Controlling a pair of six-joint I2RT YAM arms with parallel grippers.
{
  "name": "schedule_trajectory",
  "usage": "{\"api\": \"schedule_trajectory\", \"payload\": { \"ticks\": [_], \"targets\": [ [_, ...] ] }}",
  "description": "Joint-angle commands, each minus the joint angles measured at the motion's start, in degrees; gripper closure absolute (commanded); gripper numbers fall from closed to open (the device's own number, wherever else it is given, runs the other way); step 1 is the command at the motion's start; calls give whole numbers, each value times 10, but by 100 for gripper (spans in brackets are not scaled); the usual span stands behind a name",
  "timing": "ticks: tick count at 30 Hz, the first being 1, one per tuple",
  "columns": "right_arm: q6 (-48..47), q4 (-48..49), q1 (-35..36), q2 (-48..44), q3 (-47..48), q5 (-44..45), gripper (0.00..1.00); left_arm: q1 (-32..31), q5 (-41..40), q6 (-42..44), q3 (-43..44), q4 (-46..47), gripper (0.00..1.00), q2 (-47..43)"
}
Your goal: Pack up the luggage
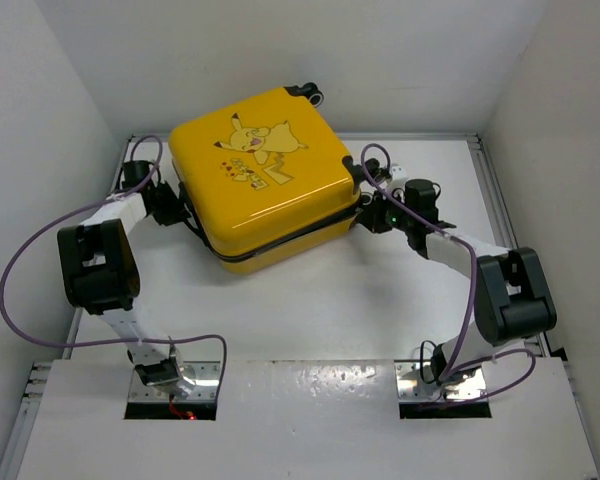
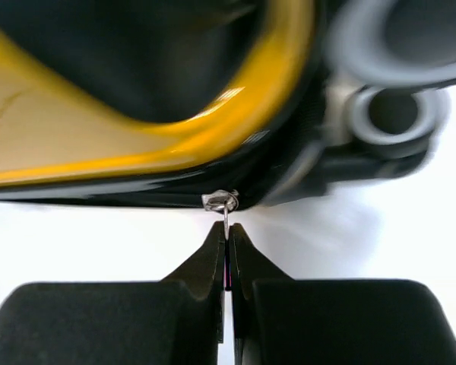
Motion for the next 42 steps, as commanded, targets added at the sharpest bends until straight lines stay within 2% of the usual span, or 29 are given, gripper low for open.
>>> {"api": "schedule_trajectory", "payload": {
  "ticks": [1,5,11,13,17,21,27,31,42],
  "targets": [
    [-27,47,-15,-24,-2,114,100,97,-219,91,-14,-127,100,53],
    [-20,65,-34,-1,17,144,100,121,-230,104,19,-127,100,73],
    [-22,85,-51,51,73,130,100,131,-243,126,120,-133,100,159],
    [-10,106,-49,76,93,127,100,131,-248,126,179,-139,100,186],
    [36,87,-51,105,135,138,100,131,-248,126,286,-147,100,257],
    [65,60,-48,118,164,139,100,131,-195,140,368,-166,100,318],
    [32,96,-62,181,215,65,100,131,-115,190,396,-172,100,364],
    [29,137,-91,262,278,26,100,126,-116,229,405,-172,100,359],
    [60,155,-120,444,481,39,100,103,-97,321,399,-172,100,340]
  ]
}}
